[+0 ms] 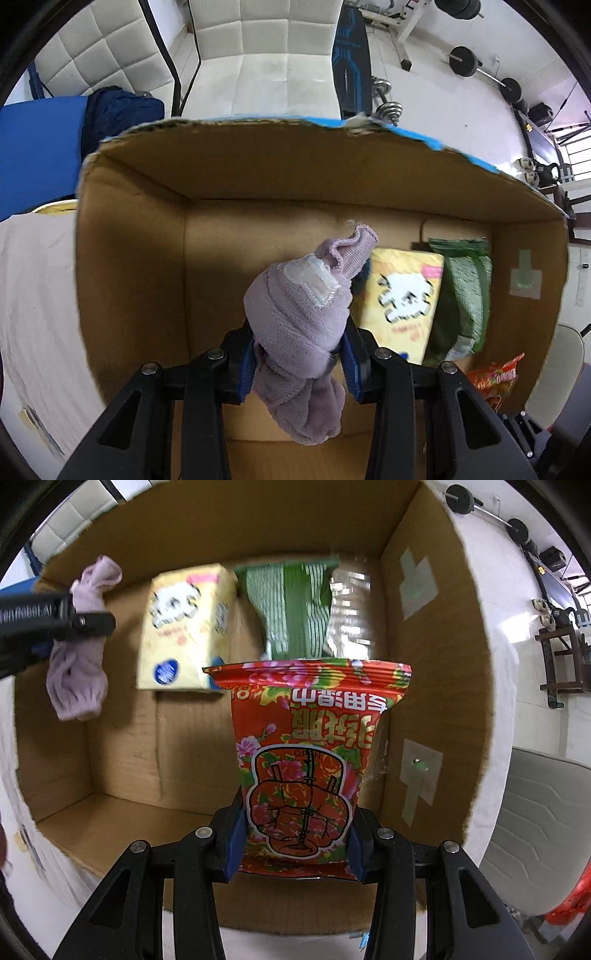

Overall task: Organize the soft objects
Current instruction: 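Carry the candy pack and sock over the box with both tools, then open both tools to drop the candy pack and sock into the box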

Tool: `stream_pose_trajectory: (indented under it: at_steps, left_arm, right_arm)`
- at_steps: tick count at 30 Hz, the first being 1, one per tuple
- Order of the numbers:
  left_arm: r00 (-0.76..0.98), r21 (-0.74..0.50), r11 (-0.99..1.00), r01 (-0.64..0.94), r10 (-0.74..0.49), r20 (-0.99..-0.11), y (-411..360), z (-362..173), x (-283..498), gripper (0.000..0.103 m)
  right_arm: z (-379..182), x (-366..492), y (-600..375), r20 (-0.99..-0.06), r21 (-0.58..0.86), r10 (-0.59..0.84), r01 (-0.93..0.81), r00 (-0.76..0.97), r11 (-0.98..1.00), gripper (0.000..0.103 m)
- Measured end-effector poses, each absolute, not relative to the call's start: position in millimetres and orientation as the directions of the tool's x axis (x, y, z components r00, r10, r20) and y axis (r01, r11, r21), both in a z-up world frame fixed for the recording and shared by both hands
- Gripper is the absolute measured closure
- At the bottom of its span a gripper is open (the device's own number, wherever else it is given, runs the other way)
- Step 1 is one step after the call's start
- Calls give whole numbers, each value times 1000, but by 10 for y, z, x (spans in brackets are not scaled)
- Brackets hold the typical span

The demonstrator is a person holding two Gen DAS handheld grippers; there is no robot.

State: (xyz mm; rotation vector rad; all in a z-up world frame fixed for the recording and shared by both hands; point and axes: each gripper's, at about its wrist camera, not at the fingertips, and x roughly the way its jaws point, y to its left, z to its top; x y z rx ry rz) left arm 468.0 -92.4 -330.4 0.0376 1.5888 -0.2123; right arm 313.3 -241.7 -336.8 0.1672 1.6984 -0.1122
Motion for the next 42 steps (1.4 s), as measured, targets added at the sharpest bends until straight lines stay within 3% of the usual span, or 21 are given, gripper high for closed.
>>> stream_pose_trajectory:
  at_steps: [7, 11, 21, 25, 28, 30, 31, 34, 36, 42]
  left_arm:
    - [-75, -72, 982, 175, -60, -995, -952, -3371, 4730, 63]
    - [-72, -82, 981, 176, -70, -995, -950, -3293, 4735, 61]
    - [6, -104, 982, 158, -106, -994, -844, -2825, 4562, 59]
    - [66, -100, 983, 156, -111, -992, -752, -2591, 4357, 57]
    - [101, -100, 983, 157, -117, -988, -666, -2455, 4181, 51]
    - [122, -102, 983, 150, -121, -985, -605, -2378, 4061, 49]
    - [130, -106, 983, 148, -125, -984, -574, -2345, 4009, 48]
    - [166, -108, 986, 129, -129, -978, -508, -2201, 3822, 26]
    - [184, -103, 988, 116, -123, -975, -455, -2116, 3732, 10]
    - [233, -75, 992, 106, -98, -967, -379, -1913, 3441, 7]
  right_arm:
    - [-3521, 3196, -2365, -983, -8, 19, 148, -182, 989, 52]
    - [-3409, 3253, -2334, -987, 5, 30, 154, -158, 988, 32]
    - [-3102, 3303, -2305, -994, 30, 49, 185, -97, 982, 31]
    - [-3001, 3264, -2361, -997, 37, 50, 193, -63, 981, 24]
    - [-2861, 3227, -2373, -998, 33, 40, 183, -37, 983, 21]
    - [-2764, 3191, -2325, -999, 38, 41, 174, -16, 984, 9]
    - [-2723, 3154, -2311, -999, 39, 41, 172, -4, 984, 9]
    - [-2583, 3084, -2267, -999, 53, 50, 164, 20, 985, 7]
    - [-2507, 3037, -2241, -998, 61, 55, 166, 40, 984, 0]
    - [-2253, 2824, -2156, -994, 48, 30, 168, 109, 985, 0]
